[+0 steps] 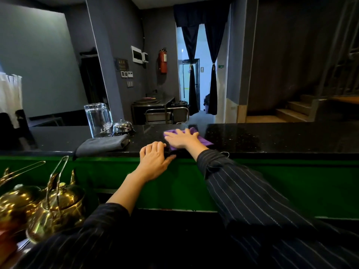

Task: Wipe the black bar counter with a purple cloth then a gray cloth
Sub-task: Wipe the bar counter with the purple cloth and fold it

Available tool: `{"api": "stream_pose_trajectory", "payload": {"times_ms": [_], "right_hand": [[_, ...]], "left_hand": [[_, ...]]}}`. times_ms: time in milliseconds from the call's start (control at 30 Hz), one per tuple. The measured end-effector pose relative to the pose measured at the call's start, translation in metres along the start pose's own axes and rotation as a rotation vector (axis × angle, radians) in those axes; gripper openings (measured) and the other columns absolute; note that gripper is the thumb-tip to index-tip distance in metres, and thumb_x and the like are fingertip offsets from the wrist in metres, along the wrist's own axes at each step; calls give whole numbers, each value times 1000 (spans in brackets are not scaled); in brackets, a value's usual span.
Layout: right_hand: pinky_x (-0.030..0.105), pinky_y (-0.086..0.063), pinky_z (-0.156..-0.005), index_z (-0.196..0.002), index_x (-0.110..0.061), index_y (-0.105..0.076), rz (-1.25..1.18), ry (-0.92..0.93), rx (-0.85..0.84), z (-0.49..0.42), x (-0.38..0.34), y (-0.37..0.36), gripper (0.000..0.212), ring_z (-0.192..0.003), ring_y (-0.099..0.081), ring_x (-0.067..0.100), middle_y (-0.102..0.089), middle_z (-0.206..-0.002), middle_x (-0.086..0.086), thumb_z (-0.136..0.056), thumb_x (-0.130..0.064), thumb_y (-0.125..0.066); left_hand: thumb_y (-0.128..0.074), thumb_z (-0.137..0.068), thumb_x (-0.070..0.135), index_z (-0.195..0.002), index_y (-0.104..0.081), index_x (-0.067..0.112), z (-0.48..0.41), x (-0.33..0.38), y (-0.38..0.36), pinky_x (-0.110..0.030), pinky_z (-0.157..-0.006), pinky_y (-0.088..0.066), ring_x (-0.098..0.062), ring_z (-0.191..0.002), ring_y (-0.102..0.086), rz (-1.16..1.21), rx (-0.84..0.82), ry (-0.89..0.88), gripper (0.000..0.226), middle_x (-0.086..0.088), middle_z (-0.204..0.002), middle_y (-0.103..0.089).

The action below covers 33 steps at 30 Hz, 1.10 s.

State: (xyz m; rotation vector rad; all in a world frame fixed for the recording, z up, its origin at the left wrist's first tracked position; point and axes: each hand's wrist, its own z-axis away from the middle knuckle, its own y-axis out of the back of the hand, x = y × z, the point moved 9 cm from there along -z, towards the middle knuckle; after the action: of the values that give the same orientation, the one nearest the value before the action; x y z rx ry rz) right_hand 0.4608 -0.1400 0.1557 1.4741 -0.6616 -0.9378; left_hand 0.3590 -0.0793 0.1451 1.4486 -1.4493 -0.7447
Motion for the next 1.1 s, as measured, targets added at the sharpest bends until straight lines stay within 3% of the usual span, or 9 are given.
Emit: {"api": "stream_pose_trajectory", "payload": {"times_ms": [200, 367, 500, 633, 700, 767, 933, 1033, 1100], "right_hand": [[63, 0, -117, -151, -45, -14, -20, 144, -16, 31, 10, 0, 50, -151, 0, 32, -7, -165, -5, -102, -51, -17], [69, 2, -113, -152, -43, -14, -17, -183, 59, 27, 81, 9, 55, -150, 1, 37, -8, -165, 0, -99, -52, -17], [74, 0, -110, -154, -33, -12, 61, -384, 74, 17, 70, 9, 62, -147, 2, 45, -6, -164, 12, -96, -49, -30], [74, 5, -109, -153, -39, -11, 20, -116, 29, -7, 6, -1, 58, -148, 6, 42, -2, -165, 6, -98, -52, -22], [70, 5, -112, -151, -48, -13, 10, 101, -17, -14, -21, -8, 53, -150, 4, 38, -3, -165, -1, -99, -55, -18], [67, 2, -114, -148, -54, -14, 19, 194, -32, -21, -20, -7, 50, -151, -1, 34, -6, -165, -7, -98, -57, -17], [68, 2, -114, -153, -43, -13, 0, -82, -9, -62, 49, 9, 58, -151, -1, 34, -4, -165, -3, -97, -60, -17], [67, 0, -114, -155, -25, -15, -55, -326, -9, -82, 64, 15, 68, -149, 1, 42, -7, -164, 10, -97, -58, -28], [72, -1, -110, -155, -25, -18, -58, -374, -22, -95, 52, 13, 68, -147, 4, 47, -6, -163, 15, -96, -57, -33]], "left_hand": [[-50, -88, 51, -129, -42, 14, 10, -11, 13, -39, -108, -27, -26, -130, -42, 30, 40, -38, 56, -5, -135, -48], [-36, -92, 56, -145, -24, 5, 9, -7, -1, -43, -119, -13, -30, -147, -14, -89, -43, 8, 75, -17, -158, -15], [-34, -92, 56, -143, -26, 4, 4, -7, -3, -42, -117, -16, -30, -145, -19, -126, -76, 28, 73, -17, -155, -24], [-52, -87, 53, -130, -42, 6, -2, -8, 8, -38, -106, -33, -28, -128, -44, -47, -89, -28, 64, -13, -136, -46], [-68, -80, 40, -109, -56, 10, -11, -22, 24, -31, -89, -42, -22, -104, -56, 189, -121, -4, 44, -9, -113, -60], [-70, -80, 30, -95, -63, 13, -20, -43, 39, -32, -84, -47, -24, -98, -63, 320, -109, 47, 24, -7, -101, -68], [-35, -97, 38, -130, -50, 19, -24, -42, 19, -36, -101, -39, -24, -126, -52, 16, -69, 45, 41, -2, -141, -51], [-29, -98, 35, -128, -50, 19, -27, -41, 20, -35, -96, -40, -23, -125, -51, -40, 51, 27, 40, 1, -142, -50], [-27, -98, 34, -125, -51, 19, -32, -46, 18, -37, -92, -42, -23, -121, -53, -74, 69, 23, 39, 0, -139, -51]]}}
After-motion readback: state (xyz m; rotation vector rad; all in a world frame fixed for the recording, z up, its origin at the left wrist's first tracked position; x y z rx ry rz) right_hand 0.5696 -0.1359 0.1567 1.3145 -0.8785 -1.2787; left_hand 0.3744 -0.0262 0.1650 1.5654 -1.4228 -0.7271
